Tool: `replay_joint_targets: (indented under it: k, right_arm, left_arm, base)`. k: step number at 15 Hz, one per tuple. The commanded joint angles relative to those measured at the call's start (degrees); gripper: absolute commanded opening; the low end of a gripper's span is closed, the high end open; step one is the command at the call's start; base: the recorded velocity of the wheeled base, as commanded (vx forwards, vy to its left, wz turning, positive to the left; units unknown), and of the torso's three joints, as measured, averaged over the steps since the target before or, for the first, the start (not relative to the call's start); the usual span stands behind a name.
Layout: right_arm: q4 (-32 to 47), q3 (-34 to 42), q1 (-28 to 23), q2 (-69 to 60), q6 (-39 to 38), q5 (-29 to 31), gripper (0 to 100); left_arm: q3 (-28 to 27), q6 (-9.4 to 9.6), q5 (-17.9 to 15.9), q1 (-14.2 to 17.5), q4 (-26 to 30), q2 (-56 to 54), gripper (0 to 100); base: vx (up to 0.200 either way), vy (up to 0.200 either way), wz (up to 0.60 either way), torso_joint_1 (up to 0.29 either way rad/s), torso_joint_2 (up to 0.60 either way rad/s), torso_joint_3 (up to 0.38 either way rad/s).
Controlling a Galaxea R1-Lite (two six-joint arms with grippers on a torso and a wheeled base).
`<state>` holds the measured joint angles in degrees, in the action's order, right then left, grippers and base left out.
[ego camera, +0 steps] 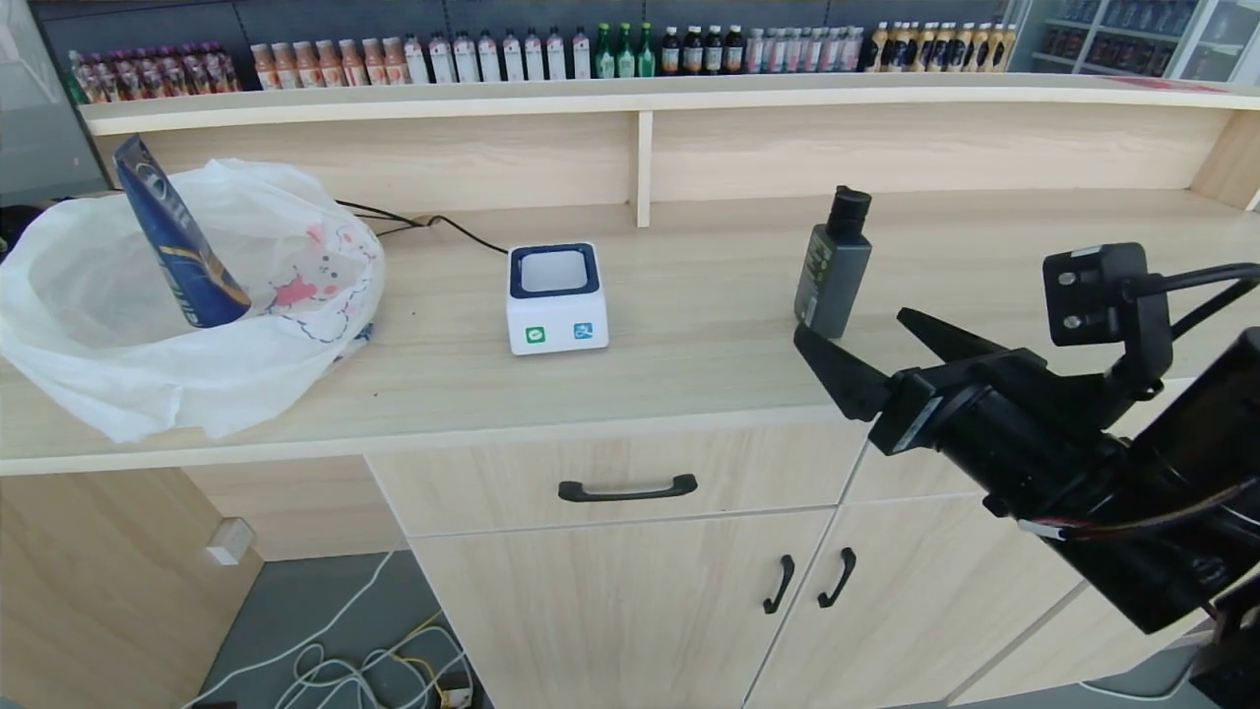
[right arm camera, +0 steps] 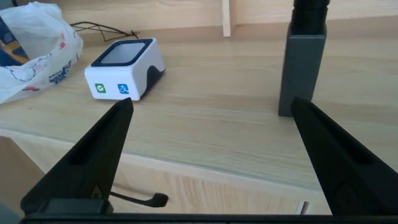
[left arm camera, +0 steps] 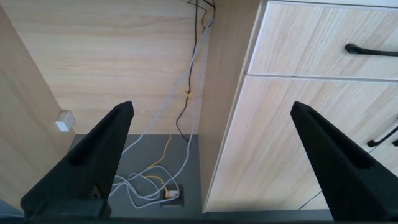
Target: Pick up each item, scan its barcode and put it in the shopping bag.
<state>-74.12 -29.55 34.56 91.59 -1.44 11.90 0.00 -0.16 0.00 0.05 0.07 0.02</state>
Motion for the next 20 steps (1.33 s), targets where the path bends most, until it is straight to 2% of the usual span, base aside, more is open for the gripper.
replay_joint_targets:
  k: [1, 2, 8, 13, 20]
  right_arm:
    - [0.03, -1.21, -3.89, 2.19, 0.82, -0.38, 100]
    - [0.03, -2.27, -6.26, 3.16, 1.79, -1.09, 100]
    - [0.03, -7.80, -10.48, 8.96, 5.39, -2.58, 100]
    - [0.20, -14.22, -16.45, 14.58, 9.79, -11.28, 100]
    - [1.52, -19.32, -16.72, 18.89, 8.82, -11.02, 100]
  left_arm:
    - [0.00, -0.02, 0.00, 0.04, 0.01, -0.02, 100]
    - [0.00, -0.02, 0.00, 0.04, 0.01, -0.02, 100]
    - [0.00, -0.02, 0.00, 0.04, 0.01, -0.02, 100]
    - [0.00, -0.02, 0.00, 0.04, 0.01, -0.02, 100]
    - [0.00, -0.02, 0.00, 0.04, 0.01, -0.02, 100]
  base:
    - [0.000, 0.000, 0.00, 0.000, 0.00, 0.000]
    - [0.000, 0.000, 0.00, 0.000, 0.00, 0.000]
    - [0.000, 0.000, 0.00, 0.000, 0.00, 0.000]
    - [0.000, 0.000, 0.00, 0.000, 0.00, 0.000]
    - [0.000, 0.000, 0.00, 0.000, 0.00, 0.000]
